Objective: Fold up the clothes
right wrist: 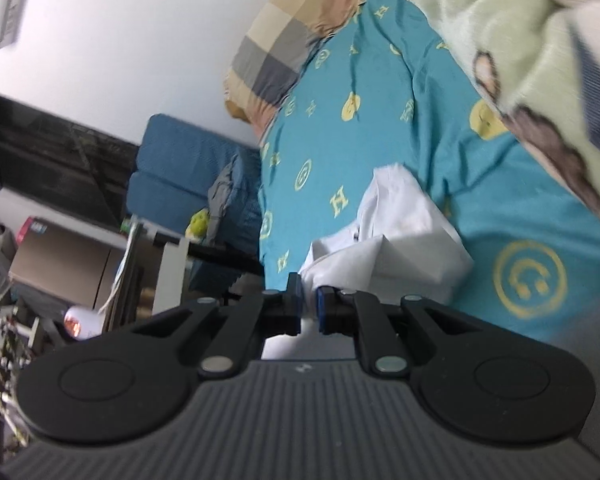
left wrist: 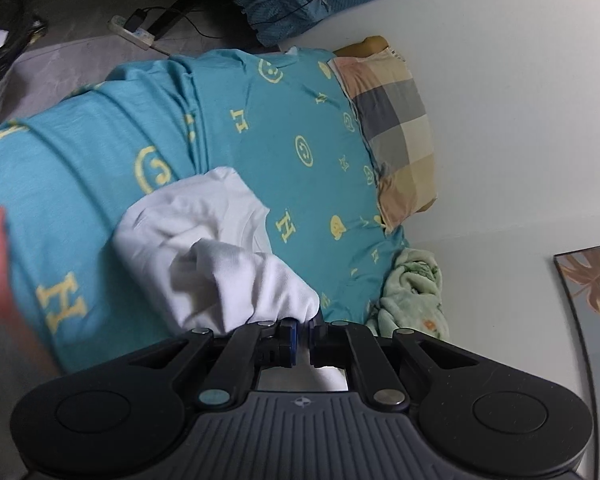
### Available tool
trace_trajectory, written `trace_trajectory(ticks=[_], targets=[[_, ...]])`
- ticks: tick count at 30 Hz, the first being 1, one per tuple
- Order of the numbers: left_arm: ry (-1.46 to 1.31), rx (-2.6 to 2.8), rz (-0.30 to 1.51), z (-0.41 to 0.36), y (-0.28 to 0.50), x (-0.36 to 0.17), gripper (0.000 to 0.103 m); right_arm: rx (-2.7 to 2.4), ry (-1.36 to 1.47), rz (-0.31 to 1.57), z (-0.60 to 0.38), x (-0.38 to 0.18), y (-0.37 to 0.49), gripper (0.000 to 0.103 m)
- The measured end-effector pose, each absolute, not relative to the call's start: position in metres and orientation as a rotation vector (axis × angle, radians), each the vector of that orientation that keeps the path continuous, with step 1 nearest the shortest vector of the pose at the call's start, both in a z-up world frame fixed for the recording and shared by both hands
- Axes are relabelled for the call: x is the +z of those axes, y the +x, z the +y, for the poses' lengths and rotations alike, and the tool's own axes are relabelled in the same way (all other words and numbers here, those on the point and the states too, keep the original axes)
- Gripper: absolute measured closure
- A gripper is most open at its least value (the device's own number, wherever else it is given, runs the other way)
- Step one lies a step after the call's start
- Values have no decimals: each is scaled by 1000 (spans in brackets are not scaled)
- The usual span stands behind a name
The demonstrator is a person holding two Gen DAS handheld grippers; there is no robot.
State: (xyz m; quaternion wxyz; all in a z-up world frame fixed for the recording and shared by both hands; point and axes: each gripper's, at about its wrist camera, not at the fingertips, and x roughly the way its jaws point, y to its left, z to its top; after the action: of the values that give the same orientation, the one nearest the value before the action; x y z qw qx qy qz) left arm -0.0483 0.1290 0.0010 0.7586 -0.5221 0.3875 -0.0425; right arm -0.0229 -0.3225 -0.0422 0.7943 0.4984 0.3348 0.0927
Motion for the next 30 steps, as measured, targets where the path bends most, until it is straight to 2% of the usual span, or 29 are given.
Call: trace_trajectory(ticks=[7, 13, 17, 22, 25, 26, 27, 28, 30], targets=[[-1139, -71, 872, 123, 67, -47, 97, 123, 1106, 790, -318, -87, 87, 92], [-1077, -54, 923, 125, 154, -114, 97, 96, 1073, 875, -313, -145, 160, 92], [-1066, -41, 964, 124, 185, -148, 97, 83, 1091, 912, -314, -178, 180, 92], [-1011, -45, 971, 118, 198, -155, 97, 82, 1109, 931, -315, -191, 186, 91], [-921, -65, 949, 110, 195, -144, 87, 97, 1081, 911, -314, -184, 180, 90], [-887, -73, 939, 106, 194, -139, 80, 105, 1066, 902, -313, -180, 177, 87], [-852, -81, 929, 102, 192, -133, 71, 114, 1053, 891, -313, -177, 175, 80], [-805, -91, 915, 97, 189, -127, 67, 126, 1041, 874, -312, -173, 173, 74], [-691, -100, 889, 85, 185, -114, 52, 162, 1005, 833, -309, -162, 167, 44]])
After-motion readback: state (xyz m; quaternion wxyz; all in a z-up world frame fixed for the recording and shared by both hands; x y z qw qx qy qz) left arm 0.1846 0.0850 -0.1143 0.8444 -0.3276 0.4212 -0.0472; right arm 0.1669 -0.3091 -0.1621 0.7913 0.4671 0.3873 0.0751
